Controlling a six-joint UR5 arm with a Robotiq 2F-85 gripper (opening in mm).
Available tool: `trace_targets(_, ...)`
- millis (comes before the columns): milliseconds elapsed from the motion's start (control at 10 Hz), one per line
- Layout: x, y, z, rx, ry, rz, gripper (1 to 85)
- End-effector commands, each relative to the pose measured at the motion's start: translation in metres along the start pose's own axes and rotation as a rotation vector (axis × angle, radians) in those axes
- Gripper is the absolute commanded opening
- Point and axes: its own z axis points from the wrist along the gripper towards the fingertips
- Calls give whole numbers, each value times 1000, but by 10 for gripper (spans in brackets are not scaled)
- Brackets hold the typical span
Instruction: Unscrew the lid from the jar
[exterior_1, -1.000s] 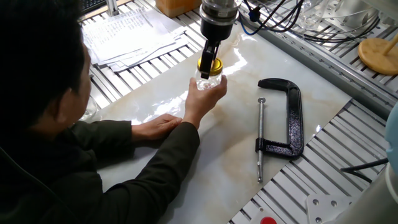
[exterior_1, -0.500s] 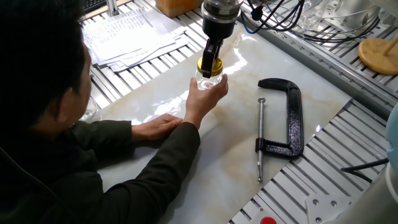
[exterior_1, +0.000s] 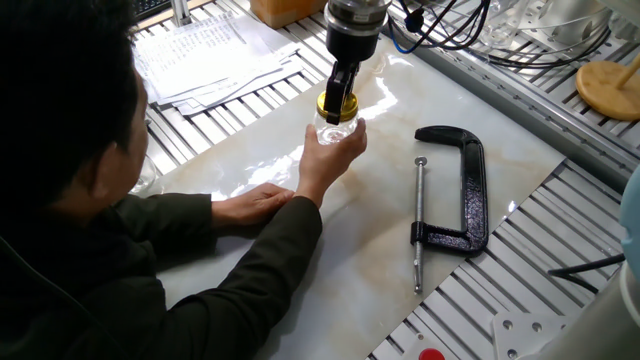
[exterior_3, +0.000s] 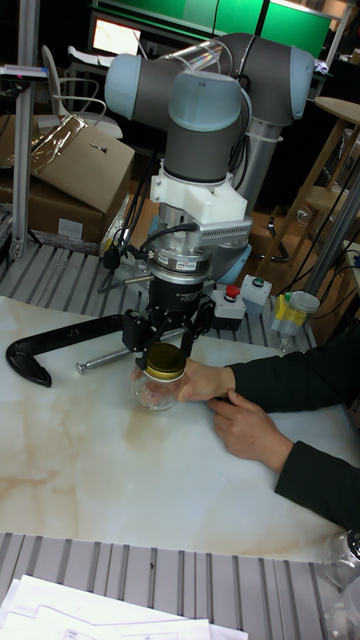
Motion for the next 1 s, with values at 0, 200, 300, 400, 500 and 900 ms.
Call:
trace_targets(0,-1,3,-2,-13,-2,17,703)
trace_targets(200,2,1,-2,-6,9,21,653)
trace_targets(300,5,-3,-2,8,19,24,540)
trace_targets(400,11,-6,-2,24,44,44,383)
trace_targets(500,17,-9,-4,44,79,75,217)
trace_targets(900,13,-3,-10,67,95,62,10)
